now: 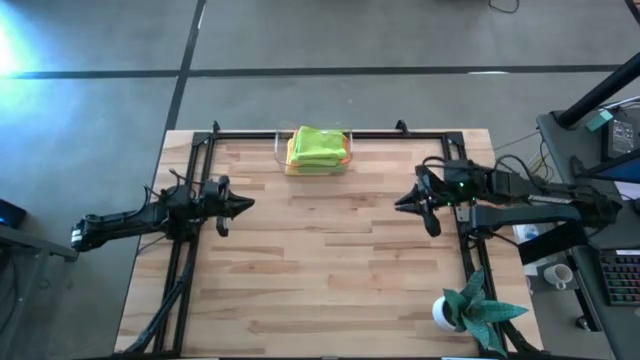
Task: Fold microfiber towels
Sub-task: Return to Home Position
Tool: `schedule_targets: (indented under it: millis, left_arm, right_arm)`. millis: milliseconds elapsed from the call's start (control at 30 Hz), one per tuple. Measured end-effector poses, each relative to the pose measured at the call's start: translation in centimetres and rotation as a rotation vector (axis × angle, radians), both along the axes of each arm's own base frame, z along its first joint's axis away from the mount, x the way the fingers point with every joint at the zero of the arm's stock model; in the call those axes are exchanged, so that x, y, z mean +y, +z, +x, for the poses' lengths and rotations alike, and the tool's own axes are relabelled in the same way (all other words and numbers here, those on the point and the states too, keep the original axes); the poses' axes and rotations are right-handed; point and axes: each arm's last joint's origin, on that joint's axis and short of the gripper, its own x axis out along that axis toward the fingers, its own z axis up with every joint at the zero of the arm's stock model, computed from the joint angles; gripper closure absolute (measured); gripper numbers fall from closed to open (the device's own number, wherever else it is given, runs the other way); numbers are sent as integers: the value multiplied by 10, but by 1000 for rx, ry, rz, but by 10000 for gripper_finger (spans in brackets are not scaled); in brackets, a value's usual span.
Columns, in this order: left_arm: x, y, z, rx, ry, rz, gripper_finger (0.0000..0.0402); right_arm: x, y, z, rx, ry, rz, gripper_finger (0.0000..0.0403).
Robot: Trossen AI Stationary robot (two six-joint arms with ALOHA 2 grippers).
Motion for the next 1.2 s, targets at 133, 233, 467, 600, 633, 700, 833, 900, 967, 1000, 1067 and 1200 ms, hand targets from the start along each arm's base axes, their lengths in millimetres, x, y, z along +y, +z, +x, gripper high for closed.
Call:
schedule_targets:
  millis: [133, 233, 467, 600, 633, 700, 833, 900, 967, 1000, 1067, 1200]
  left_arm:
    - [0, 0, 0, 1, 0, 0, 402]
    - [0, 0, 0, 1, 0, 0, 402]
    - [0, -1, 0, 7, 0, -1, 402]
    - [0, -1, 0, 9, 0, -1, 401]
    - [0, -1, 0, 9, 0, -1, 402]
    - [0, -1, 0, 9, 0, -1, 402]
    - [0, -1, 0, 9, 0, -1, 401]
    - [0, -1, 0, 10, 0, -2, 402]
    - [0, -1, 0, 10, 0, -2, 402]
    - [0, -1, 0, 10, 0, -2, 402]
    - [0, -1, 1, 10, 0, -2, 402]
    - [0, -1, 0, 10, 0, -2, 402]
  right_arm:
    - [2, -24, -12, -57, -18, 26, 339]
    - [3, -39, -20, -94, -26, 38, 339]
    - [6, -66, -38, -208, -52, 93, 339]
    - [7, -78, -48, -251, -65, 127, 339]
    - [8, -80, -50, -262, -67, 134, 339]
    - [8, -85, -53, -284, -70, 144, 339]
    - [9, -93, -58, -320, -78, 173, 339]
    - [9, -97, -59, -327, -79, 176, 339]
    - [9, -97, -59, -354, -77, 180, 339]
    - [9, -98, -58, -357, -79, 186, 339]
    - [9, -103, -58, -345, -81, 191, 339]
    - [9, -105, -56, -418, -71, 184, 339]
